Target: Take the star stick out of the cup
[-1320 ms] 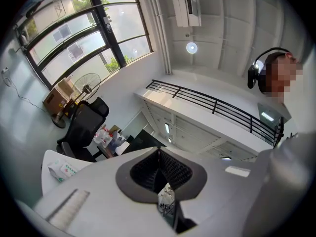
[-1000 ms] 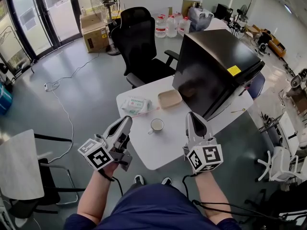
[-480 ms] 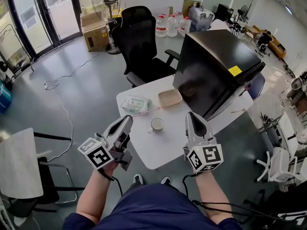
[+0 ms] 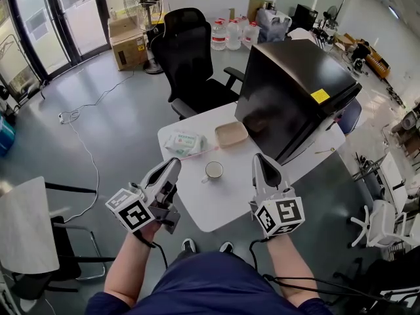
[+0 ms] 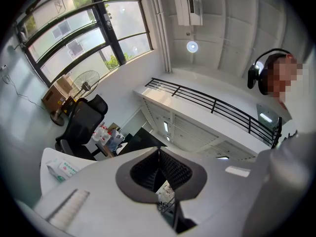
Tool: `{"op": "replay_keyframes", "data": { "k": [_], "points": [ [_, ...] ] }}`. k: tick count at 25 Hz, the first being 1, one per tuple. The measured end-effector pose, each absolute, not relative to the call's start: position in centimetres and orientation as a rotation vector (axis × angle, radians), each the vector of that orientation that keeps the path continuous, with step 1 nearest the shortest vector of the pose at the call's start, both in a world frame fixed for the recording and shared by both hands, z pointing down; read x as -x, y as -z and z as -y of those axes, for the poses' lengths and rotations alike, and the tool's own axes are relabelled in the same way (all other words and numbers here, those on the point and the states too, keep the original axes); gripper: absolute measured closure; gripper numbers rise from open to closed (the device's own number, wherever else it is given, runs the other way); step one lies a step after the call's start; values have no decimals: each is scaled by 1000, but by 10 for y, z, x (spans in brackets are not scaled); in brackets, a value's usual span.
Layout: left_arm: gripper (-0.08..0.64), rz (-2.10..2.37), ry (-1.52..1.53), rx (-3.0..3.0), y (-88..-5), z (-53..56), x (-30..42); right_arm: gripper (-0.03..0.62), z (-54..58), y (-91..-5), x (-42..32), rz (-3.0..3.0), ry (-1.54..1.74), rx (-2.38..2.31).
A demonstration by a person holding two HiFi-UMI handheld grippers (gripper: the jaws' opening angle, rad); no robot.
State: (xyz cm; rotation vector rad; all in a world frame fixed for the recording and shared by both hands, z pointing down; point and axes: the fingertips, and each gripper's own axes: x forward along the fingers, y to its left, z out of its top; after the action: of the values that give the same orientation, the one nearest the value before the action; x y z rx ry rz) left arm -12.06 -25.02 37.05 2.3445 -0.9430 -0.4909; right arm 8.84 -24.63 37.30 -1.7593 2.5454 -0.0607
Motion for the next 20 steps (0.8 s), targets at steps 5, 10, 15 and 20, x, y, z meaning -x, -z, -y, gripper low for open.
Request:
{"op": "replay_keyframes", "data": {
  "k": [5,10,15,20],
  "points": [
    [551,941,495,-2341,-371,252,120,586,248,-374,-89,-2543,68,1764],
    [551,940,494,-2341,-372,253,120,586,248,-376,-89,-2541,70,1762],
    [551,941,489,-2339,-374,254,120,586,249,-377,-89,-2538,76,1764],
    [551,938,485,-2339,-375,255,120,586,250,-378,-91,-2531,82,1771]
  ]
}}
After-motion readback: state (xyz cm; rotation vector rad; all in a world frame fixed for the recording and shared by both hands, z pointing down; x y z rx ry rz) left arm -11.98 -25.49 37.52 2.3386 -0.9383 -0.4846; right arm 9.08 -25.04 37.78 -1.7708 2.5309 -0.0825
